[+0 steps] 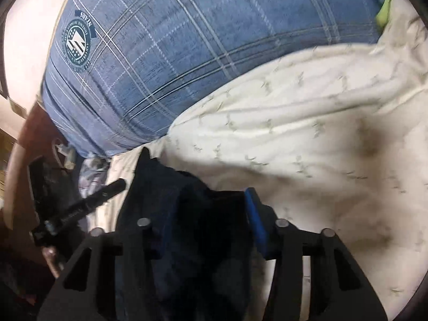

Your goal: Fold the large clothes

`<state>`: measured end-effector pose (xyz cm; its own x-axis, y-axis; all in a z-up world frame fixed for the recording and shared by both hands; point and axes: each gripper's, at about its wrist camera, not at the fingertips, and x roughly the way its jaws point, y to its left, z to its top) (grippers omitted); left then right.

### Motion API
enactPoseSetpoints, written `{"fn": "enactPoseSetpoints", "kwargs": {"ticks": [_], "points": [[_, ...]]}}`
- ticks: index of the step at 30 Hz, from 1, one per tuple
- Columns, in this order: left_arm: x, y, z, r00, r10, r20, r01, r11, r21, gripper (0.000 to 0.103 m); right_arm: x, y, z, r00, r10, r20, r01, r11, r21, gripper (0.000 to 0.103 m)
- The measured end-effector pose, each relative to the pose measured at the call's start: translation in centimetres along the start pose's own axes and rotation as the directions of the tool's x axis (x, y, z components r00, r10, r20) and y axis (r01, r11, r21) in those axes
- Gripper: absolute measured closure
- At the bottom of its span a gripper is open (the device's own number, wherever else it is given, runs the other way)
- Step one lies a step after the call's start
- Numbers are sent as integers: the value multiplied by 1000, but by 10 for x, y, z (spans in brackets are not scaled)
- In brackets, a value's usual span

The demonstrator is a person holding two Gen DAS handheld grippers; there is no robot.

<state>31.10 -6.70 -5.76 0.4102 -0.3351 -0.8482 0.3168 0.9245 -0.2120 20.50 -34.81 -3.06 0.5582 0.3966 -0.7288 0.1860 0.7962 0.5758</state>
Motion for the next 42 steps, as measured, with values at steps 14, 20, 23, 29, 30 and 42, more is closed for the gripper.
{"fn": "enactPoseSetpoints", "kwargs": {"ticks": [14,20,23,29,30,42], "points": [[-28,-3,9,990,-105,95,106,994,0,103,-27,25,-3,999,0,51,5,996,-91,97],[13,2,-2,992,-117,-39,116,993,-30,83,23,-17,-3,994,-95,-56,94,995,-14,97],[20,6,-12,994,-97,-54,93,993,-68,24,30,-28,-6,995,-61,-75,63,998,28,92],[12,-3,-20,994,-95,-52,93,995,-30,25,-14,-34,-10,999,46,16,-47,994,100,40],[17,-3,-23,993,-98,-71,95,995,-34,31,-17,-35,-13,998,65,8,-65,992,109,40],[-3,4,-28,967,-246,-60,238,965,-107,88,-22,-23,-31,998,65,-14,-64,996,64,96]]}}
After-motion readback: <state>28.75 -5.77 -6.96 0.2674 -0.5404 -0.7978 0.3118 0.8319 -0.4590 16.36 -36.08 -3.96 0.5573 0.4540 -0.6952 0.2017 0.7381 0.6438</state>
